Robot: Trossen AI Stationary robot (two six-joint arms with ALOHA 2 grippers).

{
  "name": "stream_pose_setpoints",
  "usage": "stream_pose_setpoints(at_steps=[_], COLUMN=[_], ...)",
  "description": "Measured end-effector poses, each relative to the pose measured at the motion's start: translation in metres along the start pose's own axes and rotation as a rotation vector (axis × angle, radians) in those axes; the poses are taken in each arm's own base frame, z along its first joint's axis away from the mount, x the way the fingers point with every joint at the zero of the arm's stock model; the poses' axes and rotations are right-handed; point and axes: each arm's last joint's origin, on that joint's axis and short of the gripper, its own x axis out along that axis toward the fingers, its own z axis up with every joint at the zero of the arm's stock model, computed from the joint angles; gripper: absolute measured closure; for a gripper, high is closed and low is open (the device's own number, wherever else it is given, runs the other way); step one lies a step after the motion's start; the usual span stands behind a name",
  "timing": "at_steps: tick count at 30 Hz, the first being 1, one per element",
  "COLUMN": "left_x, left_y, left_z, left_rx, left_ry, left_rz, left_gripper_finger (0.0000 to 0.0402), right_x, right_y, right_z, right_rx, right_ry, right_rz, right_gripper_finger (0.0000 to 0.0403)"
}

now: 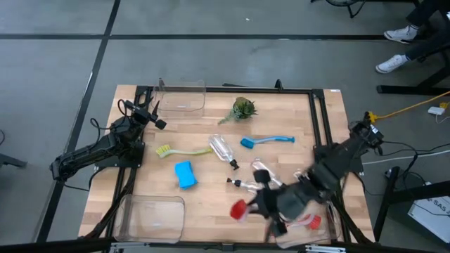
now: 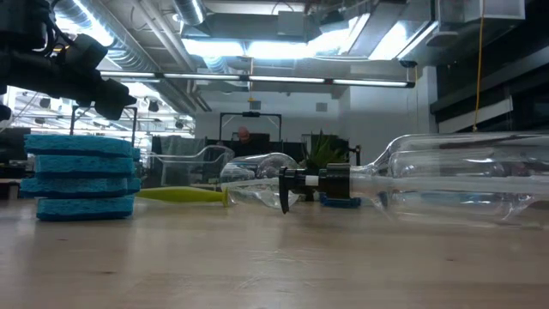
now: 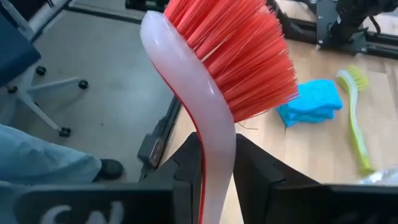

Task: Pick & Place Kitchen Sink Supplies
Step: Put the red dish brush into the bottom right transparent bin

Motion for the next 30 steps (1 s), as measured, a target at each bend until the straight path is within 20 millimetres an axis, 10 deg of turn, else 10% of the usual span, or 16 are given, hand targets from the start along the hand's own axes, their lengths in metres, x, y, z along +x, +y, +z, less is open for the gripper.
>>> stream_pose_setpoints(at_steps=[14, 30], left_x=[0.000, 0.000], left_y=[0.000, 0.000], left_z=[0.000, 0.000], left_rx=[0.000, 0.000], left_ry=[0.000, 0.000], left_rz=[0.000, 0.000], left_gripper_finger=[0.0277, 0.0277], right_x=[-0.040, -0.027], right_y=[0.055, 0.055], right_z=[-0.056, -0.153], right_rx=[0.054, 0.224], right_ry=[0.148, 0.141], right_rz=[-0.241, -0.255], right_gripper_finger=[0.0334, 0.0331])
